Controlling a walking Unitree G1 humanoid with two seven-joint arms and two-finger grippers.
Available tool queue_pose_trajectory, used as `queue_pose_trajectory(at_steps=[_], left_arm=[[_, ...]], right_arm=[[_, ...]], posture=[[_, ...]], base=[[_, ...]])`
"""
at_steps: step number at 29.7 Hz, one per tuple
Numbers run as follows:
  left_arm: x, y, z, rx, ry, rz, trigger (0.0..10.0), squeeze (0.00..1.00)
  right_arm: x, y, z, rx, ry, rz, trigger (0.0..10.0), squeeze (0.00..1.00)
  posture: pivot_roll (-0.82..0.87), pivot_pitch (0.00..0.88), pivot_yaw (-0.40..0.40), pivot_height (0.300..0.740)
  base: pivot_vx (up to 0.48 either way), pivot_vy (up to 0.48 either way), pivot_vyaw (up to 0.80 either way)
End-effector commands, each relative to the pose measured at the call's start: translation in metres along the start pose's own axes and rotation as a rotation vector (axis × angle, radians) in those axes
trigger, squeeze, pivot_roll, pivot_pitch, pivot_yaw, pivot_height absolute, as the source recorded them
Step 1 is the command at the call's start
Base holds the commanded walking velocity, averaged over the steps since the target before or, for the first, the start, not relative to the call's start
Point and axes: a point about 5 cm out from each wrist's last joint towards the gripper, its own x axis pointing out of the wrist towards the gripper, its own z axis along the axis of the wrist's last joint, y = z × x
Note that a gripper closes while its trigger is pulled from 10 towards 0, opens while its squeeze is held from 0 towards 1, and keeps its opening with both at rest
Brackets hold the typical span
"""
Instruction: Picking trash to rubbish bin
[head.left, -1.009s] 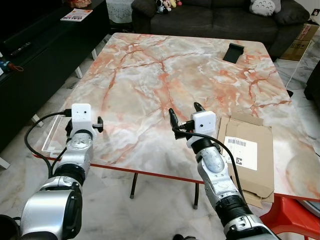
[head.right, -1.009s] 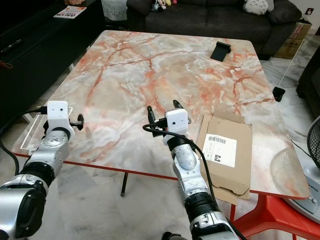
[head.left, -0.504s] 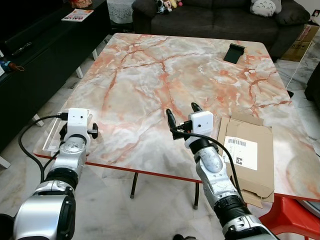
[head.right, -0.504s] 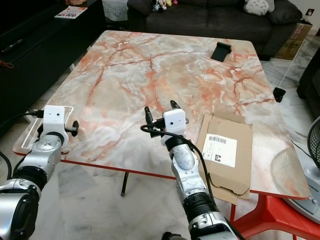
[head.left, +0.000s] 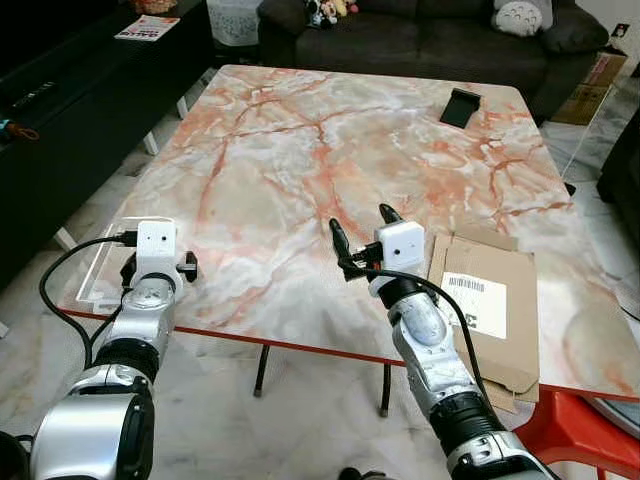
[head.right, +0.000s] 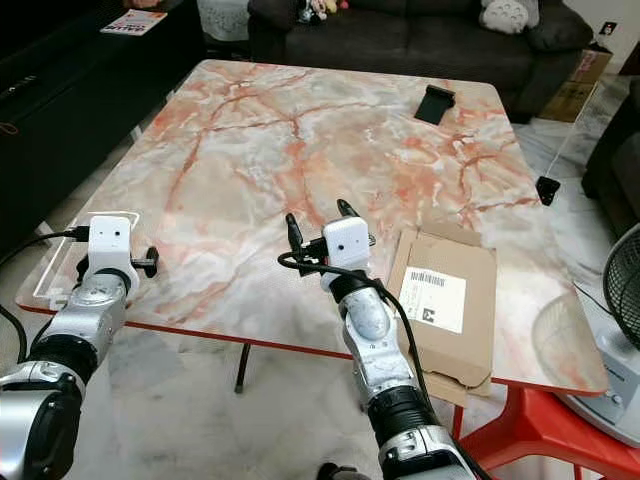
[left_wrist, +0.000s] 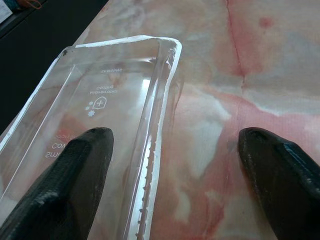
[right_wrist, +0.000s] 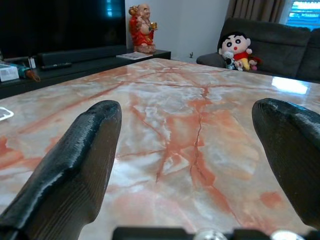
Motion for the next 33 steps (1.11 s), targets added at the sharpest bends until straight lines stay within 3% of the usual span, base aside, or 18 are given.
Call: queue_pose_trajectory(at_steps=[1, 7, 10, 15, 20, 27, 33], left_arm=[[-0.003, 0.001, -0.019, -0.01, 0.076, 0.015, 10.0, 0.0], [-0.003, 0.001, -0.013, -0.022, 0.05, 0.025, 10.0, 0.0], [-0.001, 0.007, 0.003, -0.006, -0.009, 0.038, 10.0, 0.0], [0.0, 0.01, 0.011, -0.008, -0.035, 0.049, 10.0, 0.0], [0.001, 0.012, 0.018, -0.071, -0.057, 0.057, 10.0, 0.0], [0.001, 0.011, 0.013, -0.162, -0.013, 0.036, 10.0, 0.0], [0.0, 0.014, 0.002, -0.184, 0.047, 0.055, 10.0, 0.0]], right_arm=[[-0.001, 0.002, 0.002, -0.012, -0.003, 0.015, 10.0, 0.0], [-0.001, 0.002, 0.002, -0.013, -0.003, 0.017, 10.0, 0.0], [-0.001, 0.002, 0.002, -0.017, -0.005, 0.018, 10.0, 0.0], [0.0, 0.003, 0.003, -0.018, -0.009, 0.022, 10.0, 0.0], [0.0, 0.003, 0.004, -0.022, -0.01, 0.027, 10.0, 0.0], [0.0, 0.002, 0.005, -0.03, -0.012, 0.033, 10.0, 0.0], [0.0, 0.002, 0.005, -0.039, -0.014, 0.043, 10.0, 0.0]], posture=[[-0.11, 0.109, -0.063, 0.74], [-0.11, 0.109, -0.063, 0.74], [-0.11, 0.101, -0.06, 0.74], [-0.11, 0.101, -0.06, 0.74], [-0.11, 0.086, -0.061, 0.74], [-0.11, 0.077, -0.066, 0.74], [-0.12, 0.072, -0.072, 0.74]], base=[[0.0, 0.0, 0.0], [0.0, 0.0, 0.0], [0.0, 0.0, 0.0], [0.0, 0.0, 0.0], [0.0, 0.0, 0.0], [0.0, 0.0, 0.0], [0.0, 0.0, 0.0]])
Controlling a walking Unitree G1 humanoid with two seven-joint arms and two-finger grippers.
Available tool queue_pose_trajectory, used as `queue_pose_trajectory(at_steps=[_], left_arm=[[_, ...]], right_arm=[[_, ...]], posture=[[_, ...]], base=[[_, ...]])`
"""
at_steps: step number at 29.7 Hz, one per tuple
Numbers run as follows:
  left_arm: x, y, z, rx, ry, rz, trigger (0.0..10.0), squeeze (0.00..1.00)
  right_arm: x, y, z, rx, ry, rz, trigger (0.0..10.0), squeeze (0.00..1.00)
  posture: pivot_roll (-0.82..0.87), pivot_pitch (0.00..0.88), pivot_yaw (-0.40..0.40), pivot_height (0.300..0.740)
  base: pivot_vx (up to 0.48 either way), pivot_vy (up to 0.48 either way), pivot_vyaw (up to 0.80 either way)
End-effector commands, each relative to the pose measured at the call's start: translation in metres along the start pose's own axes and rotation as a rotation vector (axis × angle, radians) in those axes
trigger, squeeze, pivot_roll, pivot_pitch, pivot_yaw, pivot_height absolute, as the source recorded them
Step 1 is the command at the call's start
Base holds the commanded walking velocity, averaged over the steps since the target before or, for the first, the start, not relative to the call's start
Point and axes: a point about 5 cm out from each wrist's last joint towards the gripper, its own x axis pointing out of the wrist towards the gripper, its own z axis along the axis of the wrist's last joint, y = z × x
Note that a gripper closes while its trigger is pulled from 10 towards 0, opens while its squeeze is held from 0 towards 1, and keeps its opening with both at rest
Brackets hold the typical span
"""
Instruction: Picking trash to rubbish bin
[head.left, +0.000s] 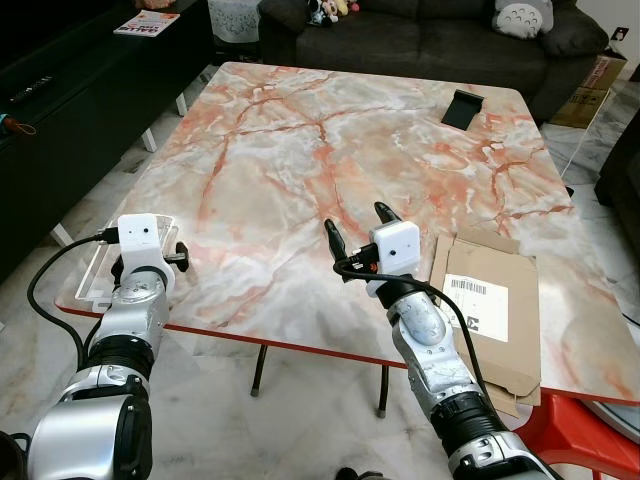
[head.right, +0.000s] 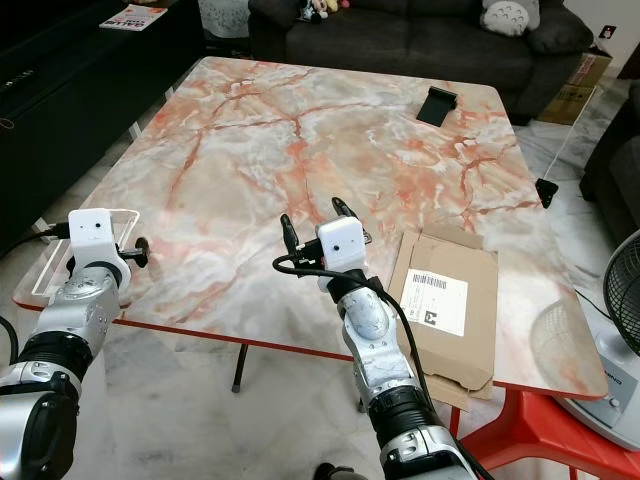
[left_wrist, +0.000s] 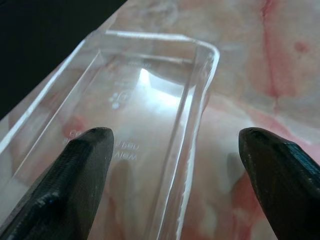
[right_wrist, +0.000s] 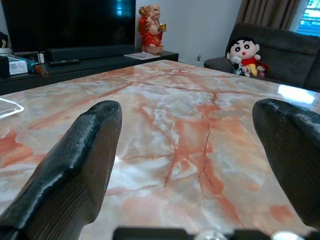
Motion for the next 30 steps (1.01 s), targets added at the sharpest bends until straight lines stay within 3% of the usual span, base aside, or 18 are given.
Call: queue_pose_trajectory(at_steps=[1, 5, 6, 7, 8, 30], left_arm=[[-0.001, 0.004, -0.01, -0.017, 0.05, 0.014, 10.0, 0.0], [-0.002, 0.005, -0.018, -0.011, 0.096, 0.014, 10.0, 0.0], [-0.002, 0.004, -0.02, -0.003, 0.114, 0.008, 3.4, 0.0], [-0.002, 0.004, -0.021, -0.003, 0.118, 0.007, 3.4, 0.0], [-0.002, 0.004, -0.021, -0.001, 0.123, 0.003, 0.0, 0.0], [-0.001, 0.0, -0.018, 0.011, 0.134, -0.021, 0.0, 0.0]], right_arm=[[0.0, 0.001, 0.002, -0.016, -0.001, 0.014, 10.0, 0.0], [0.0, 0.001, 0.001, -0.02, 0.001, 0.02, 10.0, 0.0], [0.0, 0.001, 0.002, -0.021, 0.001, 0.022, 10.0, 0.0], [0.0, 0.001, 0.002, -0.022, 0.001, 0.022, 10.0, 0.0], [0.0, 0.001, 0.002, -0.022, 0.001, 0.023, 10.0, 0.0], [0.0, 0.0, 0.001, -0.024, 0.004, 0.013, 10.0, 0.0]], posture=[[-0.11, 0.07, -0.074, 0.74], [-0.11, 0.069, -0.077, 0.74], [-0.11, 0.069, -0.077, 0.74], [-0.11, 0.069, -0.077, 0.74], [-0.12, 0.069, -0.076, 0.74], [-0.12, 0.087, -0.073, 0.74]], base=[[0.0, 0.0, 0.0], [0.0, 0.0, 0.0], [0.0, 0.0, 0.0], [0.0, 0.0, 0.0], [0.0, 0.0, 0.0], [0.0, 0.0, 0.0]])
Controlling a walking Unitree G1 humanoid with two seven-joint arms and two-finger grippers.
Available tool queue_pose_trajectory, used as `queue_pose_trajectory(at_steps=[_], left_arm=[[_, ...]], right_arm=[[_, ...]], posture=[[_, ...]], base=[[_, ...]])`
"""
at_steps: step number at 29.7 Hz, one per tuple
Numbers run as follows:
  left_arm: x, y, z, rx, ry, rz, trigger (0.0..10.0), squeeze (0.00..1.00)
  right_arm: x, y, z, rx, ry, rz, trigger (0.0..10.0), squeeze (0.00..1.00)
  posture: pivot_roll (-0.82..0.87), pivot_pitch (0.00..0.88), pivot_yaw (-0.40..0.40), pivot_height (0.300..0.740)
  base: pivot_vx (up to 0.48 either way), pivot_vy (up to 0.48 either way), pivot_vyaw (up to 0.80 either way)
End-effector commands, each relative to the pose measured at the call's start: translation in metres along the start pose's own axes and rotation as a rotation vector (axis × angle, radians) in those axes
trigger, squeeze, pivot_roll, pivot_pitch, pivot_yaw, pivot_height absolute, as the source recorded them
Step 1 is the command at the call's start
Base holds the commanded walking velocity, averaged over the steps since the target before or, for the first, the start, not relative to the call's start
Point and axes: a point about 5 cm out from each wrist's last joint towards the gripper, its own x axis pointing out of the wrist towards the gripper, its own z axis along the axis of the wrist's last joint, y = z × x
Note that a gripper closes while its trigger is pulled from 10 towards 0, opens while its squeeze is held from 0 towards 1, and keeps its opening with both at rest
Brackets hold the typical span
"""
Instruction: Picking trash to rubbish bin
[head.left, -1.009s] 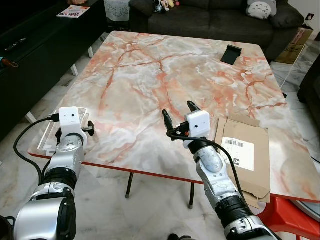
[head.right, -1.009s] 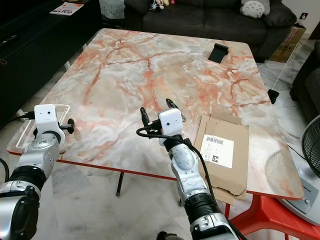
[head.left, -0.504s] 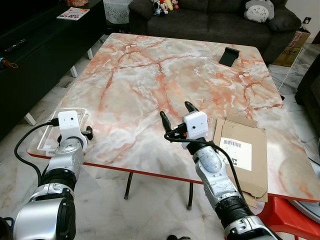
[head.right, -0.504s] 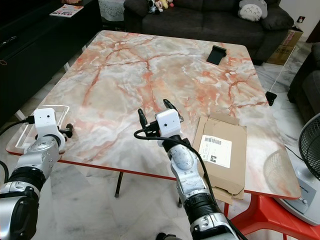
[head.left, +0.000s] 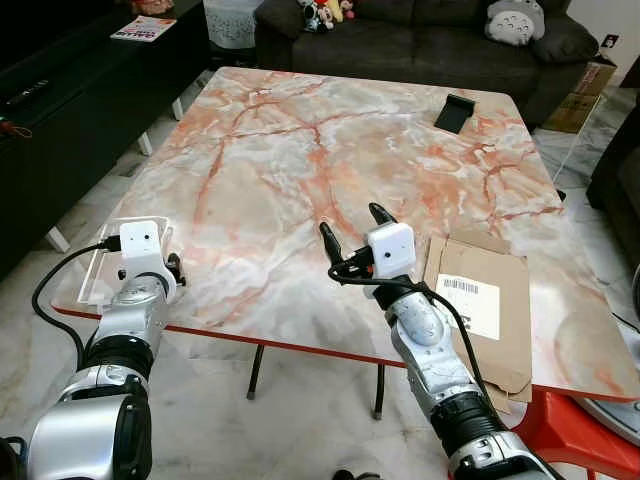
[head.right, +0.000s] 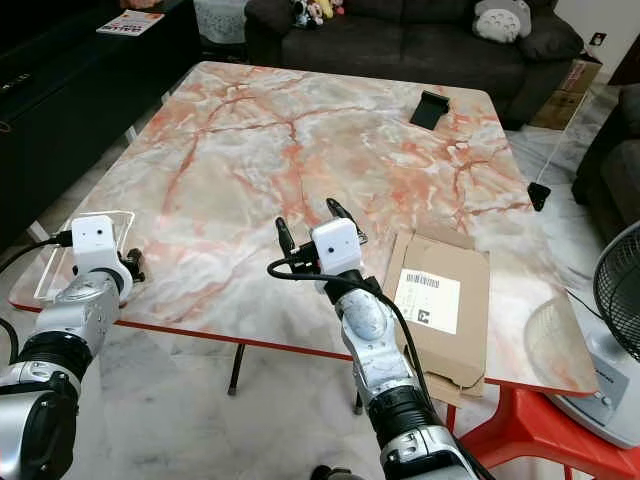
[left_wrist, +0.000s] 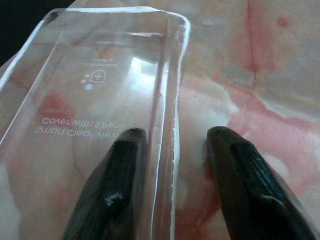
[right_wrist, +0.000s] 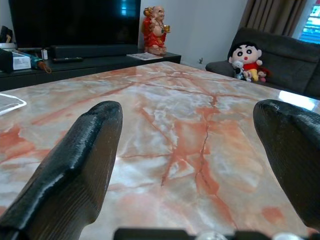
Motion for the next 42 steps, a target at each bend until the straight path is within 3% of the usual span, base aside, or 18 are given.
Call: queue_pose_trajectory(at_steps=[1, 22, 25, 30, 31, 36, 42], left_arm=[[0.0, 0.001, -0.011, 0.022, 0.061, 0.005, 0.0, 0.0], [-0.001, -0.016, -0.002, 0.005, 0.012, -0.033, 0.0, 0.0], [-0.002, -0.022, 0.004, 0.002, -0.045, -0.045, 0.0, 0.0], [-0.011, -0.042, 0.025, 0.059, -0.264, -0.041, 0.0, 0.0], [-0.013, -0.047, 0.028, 0.081, -0.305, -0.045, 10.0, 0.0], [-0.027, -0.071, 0.036, 0.167, -0.479, -0.071, 10.0, 0.0], [-0.036, -0.081, 0.046, 0.28, -0.609, -0.08, 10.0, 0.0]], right_arm=[[0.0, -0.002, 0.002, -0.003, 0.0, -0.008, 10.0, 0.0], [0.004, -0.001, 0.002, 0.008, -0.004, -0.016, 10.0, 0.0], [0.005, 0.0, 0.003, 0.009, -0.005, -0.02, 10.0, 0.0], [0.009, -0.001, 0.005, 0.018, -0.016, -0.04, 10.0, 0.0], [0.01, -0.004, 0.006, 0.014, -0.02, -0.062, 10.0, 0.0], [0.014, -0.015, 0.014, 0.007, -0.052, -0.153, 10.0, 0.0], [0.011, -0.024, 0.02, 0.024, -0.104, -0.233, 10.0, 0.0]], posture=[[-0.12, 0.088, -0.073, 0.74], [-0.1, 0.076, -0.058, 0.74], [-0.09, 0.072, -0.054, 0.74], [-0.08, 0.053, -0.042, 0.74], [-0.07, 0.044, -0.035, 0.74], [-0.09, 0.024, -0.015, 0.74], [-0.1, 0.0, 0.006, 0.74]], base=[[0.0, 0.0, 0.0], [0.0, 0.0, 0.0], [0.0, 0.0, 0.0], [0.0, 0.0, 0.0], [0.0, 0.0, 0.0], [0.0, 0.0, 0.0], [0.0, 0.0, 0.0]])
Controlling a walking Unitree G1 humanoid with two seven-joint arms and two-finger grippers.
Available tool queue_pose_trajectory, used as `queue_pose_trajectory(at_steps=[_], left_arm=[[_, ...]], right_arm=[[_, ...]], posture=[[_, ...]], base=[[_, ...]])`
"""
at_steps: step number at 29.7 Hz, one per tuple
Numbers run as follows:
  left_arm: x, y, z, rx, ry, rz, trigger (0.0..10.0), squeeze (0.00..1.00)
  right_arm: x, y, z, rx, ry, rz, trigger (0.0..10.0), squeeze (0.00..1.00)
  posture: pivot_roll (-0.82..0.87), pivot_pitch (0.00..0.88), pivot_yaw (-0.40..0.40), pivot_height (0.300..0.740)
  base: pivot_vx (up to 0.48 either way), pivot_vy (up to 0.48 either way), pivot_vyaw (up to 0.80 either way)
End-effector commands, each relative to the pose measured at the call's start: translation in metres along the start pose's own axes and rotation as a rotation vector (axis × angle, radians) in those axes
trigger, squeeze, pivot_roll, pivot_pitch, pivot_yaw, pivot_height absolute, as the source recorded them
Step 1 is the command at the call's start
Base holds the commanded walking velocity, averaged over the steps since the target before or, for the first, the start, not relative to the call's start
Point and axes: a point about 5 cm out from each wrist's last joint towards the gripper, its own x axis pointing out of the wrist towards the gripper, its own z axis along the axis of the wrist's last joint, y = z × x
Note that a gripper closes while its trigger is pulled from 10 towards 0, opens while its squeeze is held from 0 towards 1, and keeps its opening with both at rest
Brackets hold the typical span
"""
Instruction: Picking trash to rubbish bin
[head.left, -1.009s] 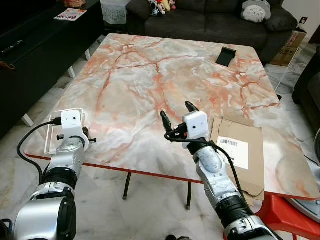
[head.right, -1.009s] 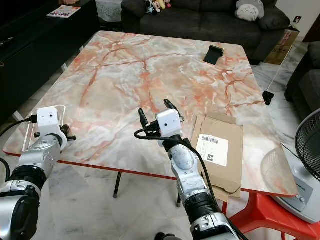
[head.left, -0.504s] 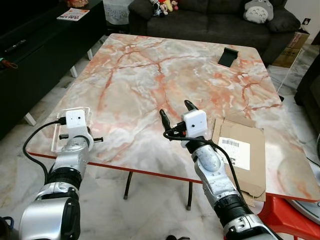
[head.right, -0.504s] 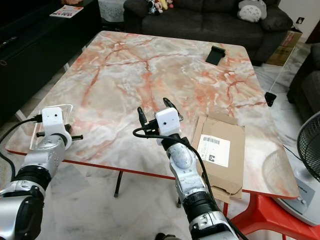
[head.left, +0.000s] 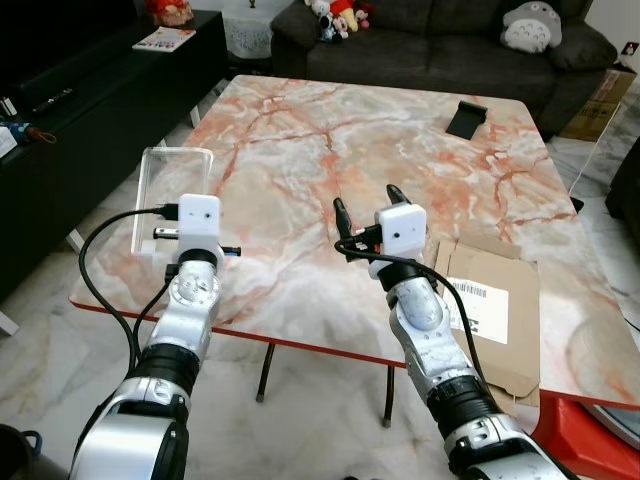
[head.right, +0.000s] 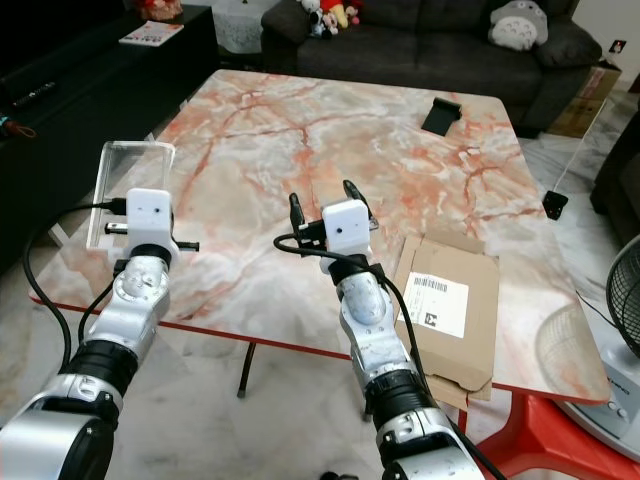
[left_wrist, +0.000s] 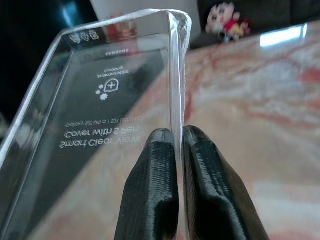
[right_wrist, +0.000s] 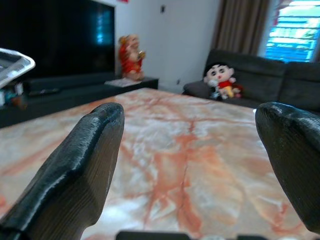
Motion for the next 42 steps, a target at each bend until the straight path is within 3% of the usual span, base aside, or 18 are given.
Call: queue_pose_trajectory(at_steps=[1, 6, 11, 27, 42], left_arm=[[0.001, 0.003, 0.011, 0.04, -0.077, 0.013, 10.0, 0.0], [0.0, 0.011, 0.027, 0.062, -0.229, 0.06, 10.0, 0.0], [-0.002, 0.013, 0.032, 0.064, -0.286, 0.082, 10.0, 0.0], [-0.003, 0.01, 0.031, 0.058, -0.3, 0.075, 10.0, 0.0], [-0.003, 0.008, 0.03, 0.051, -0.296, 0.069, 10.0, 0.0]], right_arm=[[0.001, -0.007, 0.006, 0.014, -0.039, -0.05, 10.0, 0.0], [0.001, -0.012, 0.003, 0.027, -0.025, -0.09, 10.0, 0.0], [-0.002, -0.008, 0.0, 0.032, -0.019, -0.091, 10.0, 0.0], [0.001, -0.011, 0.002, 0.025, -0.029, -0.091, 10.0, 0.0], [-0.001, -0.011, 0.0, 0.025, -0.025, -0.09, 10.0, 0.0]], posture=[[-0.1, 0.0, 0.008, 0.74], [-0.1, 0.0, 0.027, 0.74], [-0.1, 0.0, 0.032, 0.74], [-0.09, 0.0, 0.026, 0.74], [-0.1, 0.0, 0.022, 0.74]], base=[[0.0, 0.0, 0.0], [0.0, 0.0, 0.0], [0.0, 0.0, 0.0], [0.0, 0.0, 0.0], [-0.259, 0.0, 0.0]])
